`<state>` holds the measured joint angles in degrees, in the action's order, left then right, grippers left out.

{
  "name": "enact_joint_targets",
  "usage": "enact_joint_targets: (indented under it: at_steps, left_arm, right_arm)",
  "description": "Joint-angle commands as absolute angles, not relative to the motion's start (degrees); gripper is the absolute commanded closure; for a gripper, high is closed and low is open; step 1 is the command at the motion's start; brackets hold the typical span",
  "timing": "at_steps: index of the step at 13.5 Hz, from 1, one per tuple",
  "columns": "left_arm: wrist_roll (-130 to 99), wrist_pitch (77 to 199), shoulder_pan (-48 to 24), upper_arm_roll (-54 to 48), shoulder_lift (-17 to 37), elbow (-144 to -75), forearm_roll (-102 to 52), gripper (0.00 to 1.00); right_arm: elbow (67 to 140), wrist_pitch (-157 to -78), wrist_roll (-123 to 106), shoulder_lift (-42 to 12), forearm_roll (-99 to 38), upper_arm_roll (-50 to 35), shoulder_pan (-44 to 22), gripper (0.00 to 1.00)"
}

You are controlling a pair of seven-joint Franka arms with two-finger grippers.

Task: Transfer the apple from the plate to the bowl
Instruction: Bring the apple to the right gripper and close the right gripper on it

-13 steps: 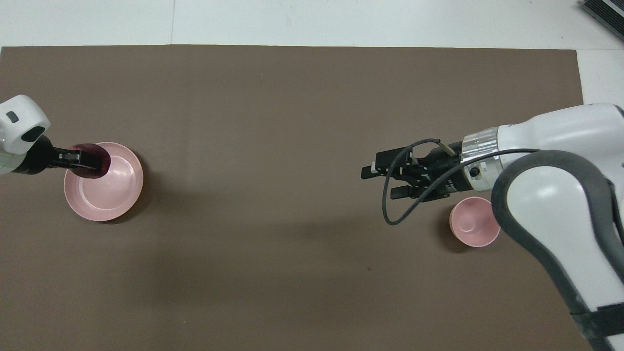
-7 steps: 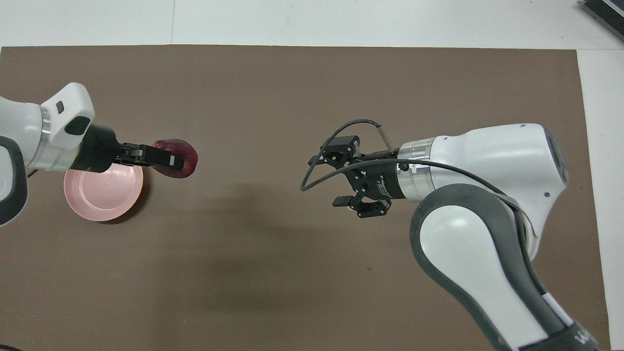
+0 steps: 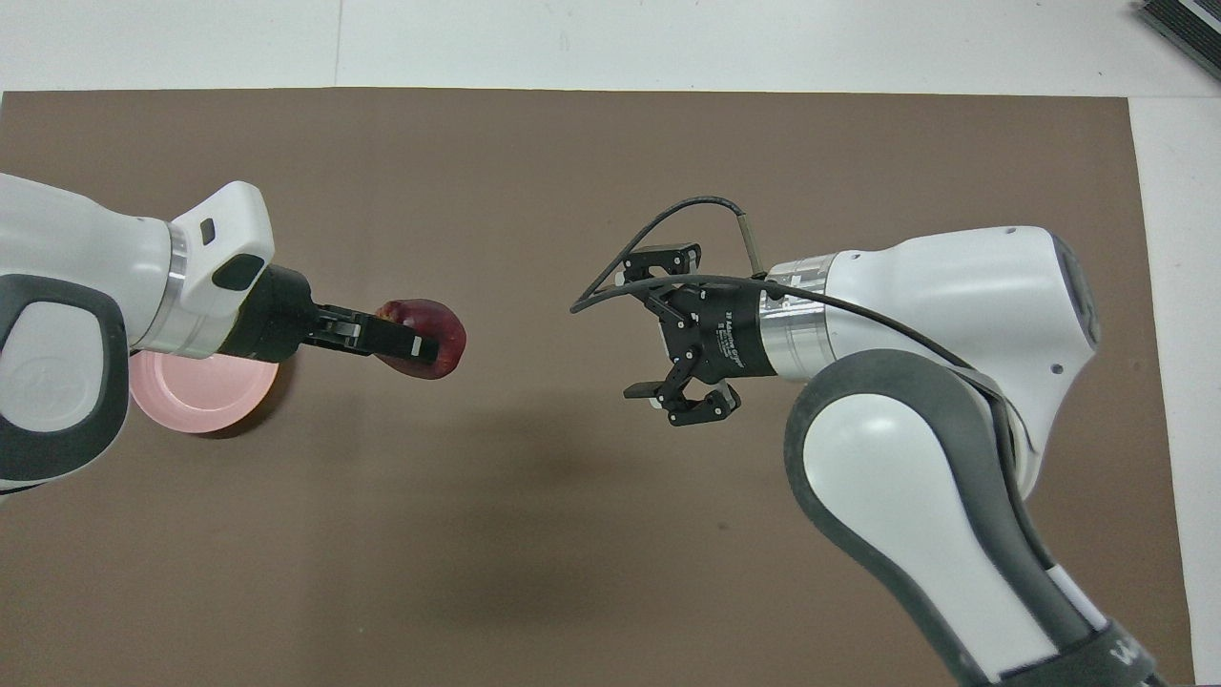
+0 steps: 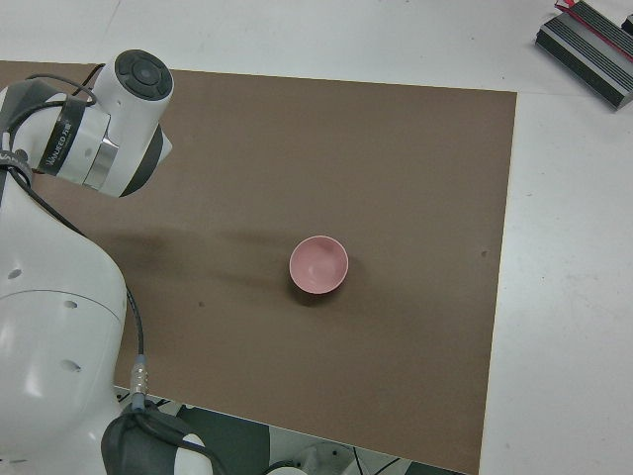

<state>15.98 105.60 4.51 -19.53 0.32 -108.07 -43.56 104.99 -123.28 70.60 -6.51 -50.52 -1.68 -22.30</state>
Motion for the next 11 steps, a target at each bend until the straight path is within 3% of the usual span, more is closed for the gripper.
enact_joint_targets:
  at_steps: [1, 5, 11]
  left_arm:
    - [15.1, 106.7, 2.7, -18.8, -1.7, -109.7, -48.5, 1.00]
    - [12.3, 116.2, -1.7, -19.4, -1.6, -109.8, -48.8, 1.00]
    - [10.0, 115.8, -3.1, -19.5, -1.7, -109.9, -48.8, 1.00]
  right_arm:
    - [103.4, -125.6, 72.8, -7.9, -50.5, -1.7, -24.2, 0.00]
    - [103.4, -126.6, 72.5, -8.9, -50.5, -1.7, -27.2, 0.00]
    - [103.4, -126.2, 75.8, -9.3, -52.4, -1.8, -27.6, 0.00]
